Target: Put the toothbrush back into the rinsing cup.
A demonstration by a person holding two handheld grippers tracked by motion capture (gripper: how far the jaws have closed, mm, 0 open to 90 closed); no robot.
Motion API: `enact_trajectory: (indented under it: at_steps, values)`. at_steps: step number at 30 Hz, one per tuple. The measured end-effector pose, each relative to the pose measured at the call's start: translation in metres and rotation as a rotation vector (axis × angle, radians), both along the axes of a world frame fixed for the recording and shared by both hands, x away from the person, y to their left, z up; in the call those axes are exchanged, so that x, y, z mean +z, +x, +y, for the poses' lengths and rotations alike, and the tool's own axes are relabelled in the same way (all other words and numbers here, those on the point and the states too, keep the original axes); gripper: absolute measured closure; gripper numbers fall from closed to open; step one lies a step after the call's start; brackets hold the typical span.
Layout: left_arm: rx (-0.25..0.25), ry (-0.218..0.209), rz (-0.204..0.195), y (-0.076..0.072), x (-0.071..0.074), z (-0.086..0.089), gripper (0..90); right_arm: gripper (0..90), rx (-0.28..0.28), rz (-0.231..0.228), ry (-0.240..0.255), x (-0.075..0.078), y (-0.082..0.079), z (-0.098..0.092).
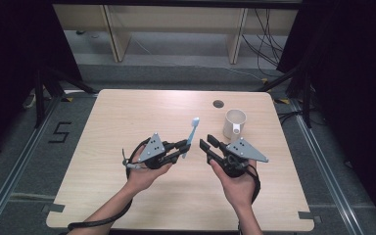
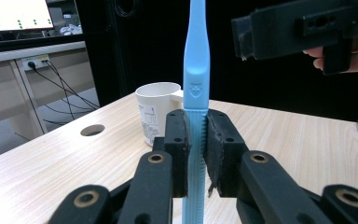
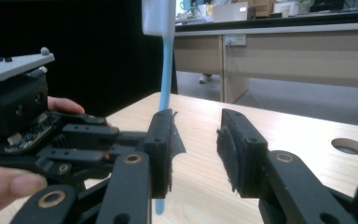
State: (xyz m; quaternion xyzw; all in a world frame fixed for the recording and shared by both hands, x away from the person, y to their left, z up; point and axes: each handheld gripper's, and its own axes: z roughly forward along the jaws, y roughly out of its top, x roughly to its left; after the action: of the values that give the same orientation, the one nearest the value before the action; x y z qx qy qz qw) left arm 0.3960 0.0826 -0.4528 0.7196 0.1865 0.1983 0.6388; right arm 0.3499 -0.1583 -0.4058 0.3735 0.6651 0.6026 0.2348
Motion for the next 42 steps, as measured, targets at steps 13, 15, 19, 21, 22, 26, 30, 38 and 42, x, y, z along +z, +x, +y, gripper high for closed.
enact_trajectory:
  at_steps: [13, 15, 19, 21, 22, 26, 30, 38, 42]
  values:
    - [0.003, 0.009, -0.007, -0.001, -0.003, -0.008, 78.8, 63.2, 0.002, 0.007, 0.030, 0.005, 0.005, 0.006]
    - [0.004, 0.010, -0.010, -0.002, -0.002, -0.009, 78.8, 64.0, 0.004, -0.004, 0.029, 0.005, 0.007, 0.009]
    - [0.005, 0.013, -0.017, -0.003, -0.001, -0.011, 78.8, 65.2, 0.019, -0.001, 0.011, 0.005, 0.009, 0.012]
    - [0.002, 0.015, -0.019, -0.003, -0.001, -0.013, 78.8, 66.2, 0.017, 0.011, 0.022, 0.005, 0.010, 0.015]
    - [0.002, 0.017, -0.019, -0.004, -0.001, -0.013, 78.8, 66.7, 0.017, 0.015, 0.020, 0.005, 0.010, 0.016]
    - [0.009, 0.018, -0.016, -0.005, -0.004, -0.017, 78.8, 71.8, 0.007, 0.021, 0.018, 0.004, 0.012, 0.017]
    - [0.007, 0.025, -0.021, -0.006, -0.004, -0.018, 78.8, 74.8, -0.003, 0.026, 0.006, 0.003, 0.013, 0.016]
    - [0.020, 0.025, -0.018, -0.007, -0.005, -0.022, 78.8, 78.3, -0.002, 0.035, 0.009, 0.002, 0.012, 0.016]
    - [0.028, 0.022, -0.019, -0.007, -0.005, -0.023, 78.8, 78.4, -0.010, 0.030, 0.015, 0.002, 0.012, 0.016]
